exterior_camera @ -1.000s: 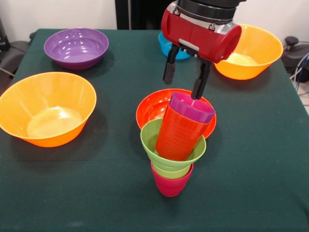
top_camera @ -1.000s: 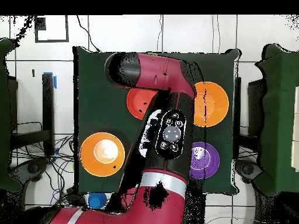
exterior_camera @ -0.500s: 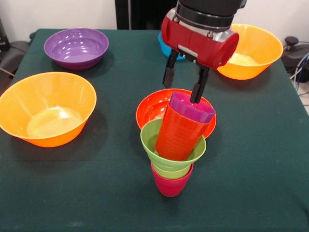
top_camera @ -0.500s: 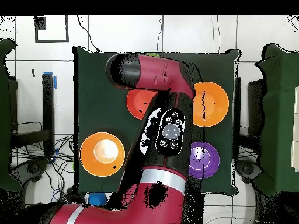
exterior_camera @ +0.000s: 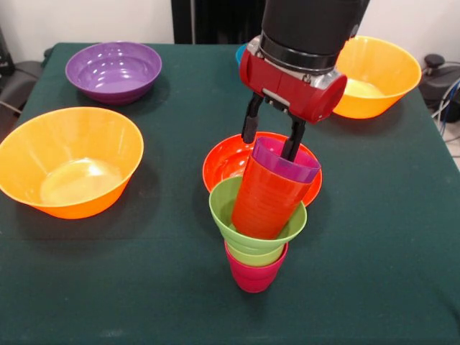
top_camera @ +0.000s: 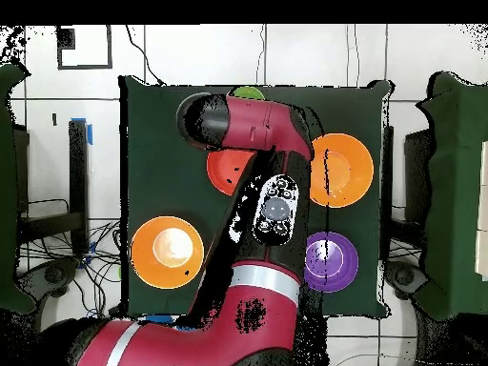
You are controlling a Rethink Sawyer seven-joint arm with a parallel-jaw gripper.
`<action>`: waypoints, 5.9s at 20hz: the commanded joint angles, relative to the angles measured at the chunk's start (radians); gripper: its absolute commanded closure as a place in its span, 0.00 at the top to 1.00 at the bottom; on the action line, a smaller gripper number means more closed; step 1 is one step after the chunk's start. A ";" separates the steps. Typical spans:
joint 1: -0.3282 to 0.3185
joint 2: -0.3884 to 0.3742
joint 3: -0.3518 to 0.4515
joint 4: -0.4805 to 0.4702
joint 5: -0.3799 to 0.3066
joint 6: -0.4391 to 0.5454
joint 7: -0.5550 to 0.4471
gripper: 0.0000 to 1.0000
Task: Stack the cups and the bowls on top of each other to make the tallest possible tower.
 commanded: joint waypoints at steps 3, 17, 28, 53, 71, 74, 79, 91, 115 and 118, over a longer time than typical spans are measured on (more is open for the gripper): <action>0.018 0.055 0.083 0.043 -0.043 0.053 -0.004 1.00; 0.002 0.037 0.095 0.010 -0.031 0.009 -0.001 1.00; 0.005 0.059 0.084 -0.016 -0.034 -0.014 0.020 1.00; -0.014 0.057 0.072 -0.062 -0.047 -0.039 -0.007 1.00; -0.026 0.059 0.060 -0.121 -0.053 0.024 -0.032 1.00; -0.030 0.064 0.061 -0.148 -0.050 0.046 -0.038 1.00; -0.045 0.068 0.067 -0.186 -0.046 0.077 -0.056 1.00; -0.058 0.060 0.084 -0.156 -0.051 0.043 -0.070 1.00; -0.026 0.049 0.038 -0.158 -0.076 0.129 -0.071 1.00; -0.028 0.045 0.038 -0.155 -0.074 0.132 -0.075 1.00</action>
